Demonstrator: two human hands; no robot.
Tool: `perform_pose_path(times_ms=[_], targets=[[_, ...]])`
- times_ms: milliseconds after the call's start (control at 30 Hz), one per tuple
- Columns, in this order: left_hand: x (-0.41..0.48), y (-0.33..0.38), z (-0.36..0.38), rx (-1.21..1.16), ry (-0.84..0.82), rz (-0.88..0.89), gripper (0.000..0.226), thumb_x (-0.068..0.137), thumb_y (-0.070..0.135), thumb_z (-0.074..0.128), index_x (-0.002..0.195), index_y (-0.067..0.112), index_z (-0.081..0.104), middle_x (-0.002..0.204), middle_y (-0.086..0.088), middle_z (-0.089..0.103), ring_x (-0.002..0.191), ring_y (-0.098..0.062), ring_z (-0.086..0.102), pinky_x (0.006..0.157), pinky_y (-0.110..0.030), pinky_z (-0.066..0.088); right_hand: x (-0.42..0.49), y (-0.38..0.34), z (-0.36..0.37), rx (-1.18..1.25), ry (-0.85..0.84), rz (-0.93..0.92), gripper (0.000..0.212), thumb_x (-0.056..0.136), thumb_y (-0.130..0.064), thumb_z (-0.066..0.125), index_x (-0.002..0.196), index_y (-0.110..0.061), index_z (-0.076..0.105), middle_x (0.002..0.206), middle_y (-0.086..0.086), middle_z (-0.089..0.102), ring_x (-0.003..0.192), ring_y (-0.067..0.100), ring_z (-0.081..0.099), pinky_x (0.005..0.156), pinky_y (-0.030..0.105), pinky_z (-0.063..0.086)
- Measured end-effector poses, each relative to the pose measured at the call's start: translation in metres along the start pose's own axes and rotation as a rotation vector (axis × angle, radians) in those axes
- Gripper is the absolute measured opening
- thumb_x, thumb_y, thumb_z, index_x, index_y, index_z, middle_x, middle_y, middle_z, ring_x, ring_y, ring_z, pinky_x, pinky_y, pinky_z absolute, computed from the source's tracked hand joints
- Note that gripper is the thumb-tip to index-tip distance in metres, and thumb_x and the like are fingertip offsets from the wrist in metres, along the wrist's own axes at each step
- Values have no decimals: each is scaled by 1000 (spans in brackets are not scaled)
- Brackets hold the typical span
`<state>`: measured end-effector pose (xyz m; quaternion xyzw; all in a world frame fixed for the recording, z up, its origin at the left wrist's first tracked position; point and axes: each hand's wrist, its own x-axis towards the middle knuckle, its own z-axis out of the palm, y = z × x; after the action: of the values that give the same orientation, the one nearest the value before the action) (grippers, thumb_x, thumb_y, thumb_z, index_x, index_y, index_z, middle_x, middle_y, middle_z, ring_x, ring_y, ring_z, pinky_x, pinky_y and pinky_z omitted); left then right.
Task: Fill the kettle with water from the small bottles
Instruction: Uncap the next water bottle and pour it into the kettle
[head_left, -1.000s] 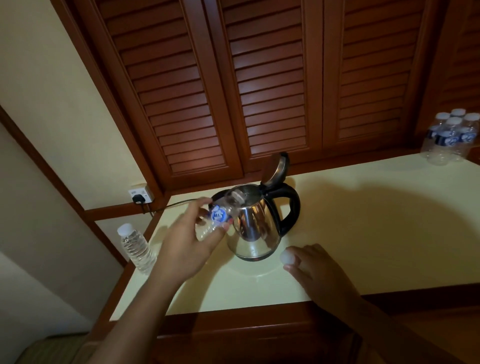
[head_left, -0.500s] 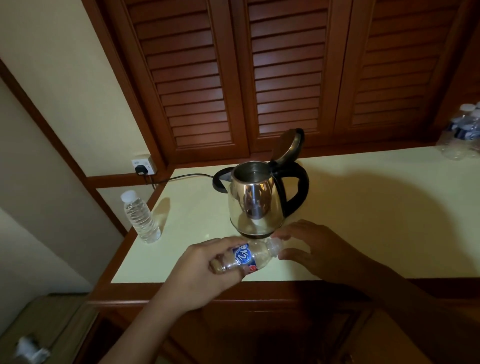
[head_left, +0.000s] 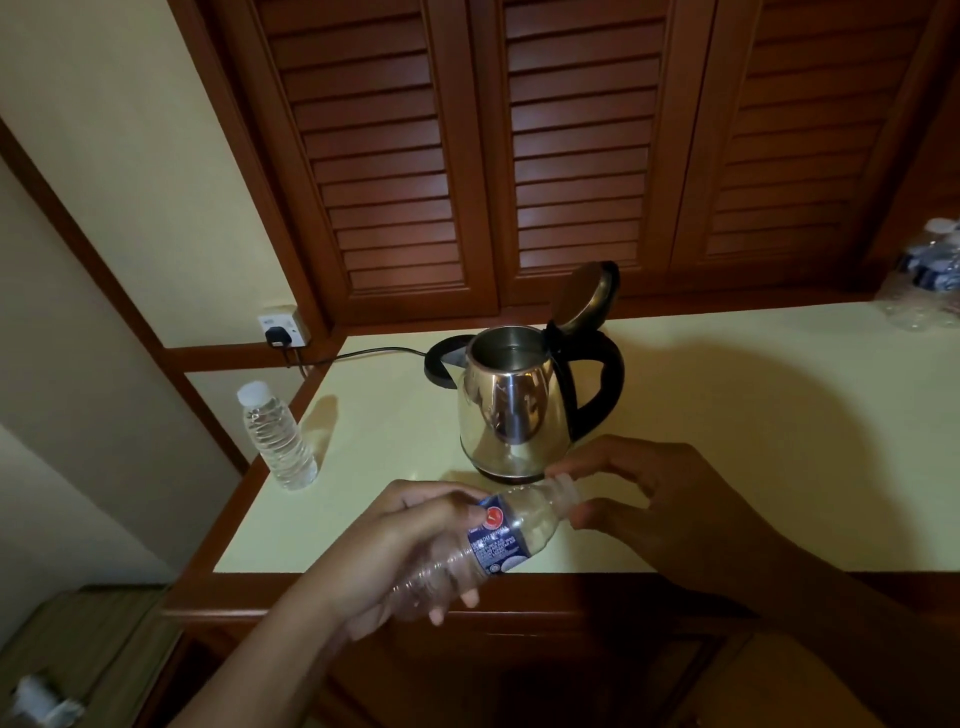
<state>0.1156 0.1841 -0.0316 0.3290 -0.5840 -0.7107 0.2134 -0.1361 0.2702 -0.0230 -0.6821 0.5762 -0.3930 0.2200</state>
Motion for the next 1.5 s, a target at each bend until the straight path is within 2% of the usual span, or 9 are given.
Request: perform_pose_path(times_ms=[167, 300, 467, 567, 667, 800, 900, 1100, 1500], targets=[[7, 4, 0, -194, -185, -176, 73, 67, 34, 85, 120, -13, 67, 90, -37, 67, 51, -31, 69, 38, -26, 50, -2, -7, -5, -34, 57, -114, 31, 80, -31, 78, 110, -30, 73, 106, -23, 71, 93, -11, 63, 79, 4, 43], [12, 8, 0, -315, -456, -314, 50, 80, 41, 74, 111, 2, 77, 89, -23, 76, 52, -24, 71, 38, -23, 50, 1, -10, -13, -195, 11, -343, 24, 94, -48, 60, 108, -29, 66, 105, -20, 65, 93, 1, 62, 78, 15, 47], [32, 2, 17, -491, -776, -384, 48, 95, 40, 59, 115, -3, 65, 89, -21, 77, 55, -24, 74, 38, -23, 53, 19, -16, -19, -335, 144, -602, 31, 105, -33, 36, 77, -23, 44, 77, -12, 33, 72, 8, 31, 72, 22, 27], [40, 2, 25, -481, -657, -297, 51, 93, 37, 62, 114, -9, 60, 86, -26, 72, 51, -28, 71, 39, -24, 54, 27, -14, -21, -332, 216, -506, 28, 98, -23, 39, 76, -34, 28, 64, -12, 26, 59, 7, 25, 68, 17, 23], [48, 4, 36, -59, -251, 5, 45, 94, 38, 63, 116, -1, 68, 80, -31, 67, 49, -32, 64, 51, -31, 52, 27, -4, -27, -288, 205, -217, 44, 101, -34, 38, 58, -34, 29, 47, -9, 24, 44, 8, 27, 55, 17, 23], [56, -2, 61, 578, 78, 490, 23, 98, 44, 61, 115, 34, 73, 95, 4, 77, 81, -16, 74, 67, -43, 62, 16, 15, -41, -175, 121, 212, 60, 103, -45, 45, 48, -24, 32, 44, -4, 32, 42, 9, 30, 55, 31, 28], [72, -10, 80, 694, 164, 552, 36, 89, 61, 59, 122, 48, 62, 111, 23, 68, 99, -4, 70, 77, -34, 61, 6, 25, -54, -211, 202, 284, 60, 95, -60, 43, 59, -13, 51, 54, 3, 46, 49, 14, 44, 58, 32, 38], [117, -20, 111, 633, -16, 410, 55, 92, 44, 77, 139, 49, 50, 122, 26, 65, 112, 10, 60, 87, -9, 50, -12, 45, -86, -56, 351, 360, 53, 85, -74, 49, 83, -24, 66, 78, 0, 66, 73, 13, 64, 72, 34, 51], [214, -22, 195, 510, -204, 318, 58, 88, 50, 80, 136, 51, 47, 116, 16, 74, 105, 1, 70, 87, -21, 56, -44, 110, -165, 241, 575, 341, 30, 90, -45, 62, 117, -33, 65, 111, -14, 68, 102, 14, 66, 83, 39, 61]])
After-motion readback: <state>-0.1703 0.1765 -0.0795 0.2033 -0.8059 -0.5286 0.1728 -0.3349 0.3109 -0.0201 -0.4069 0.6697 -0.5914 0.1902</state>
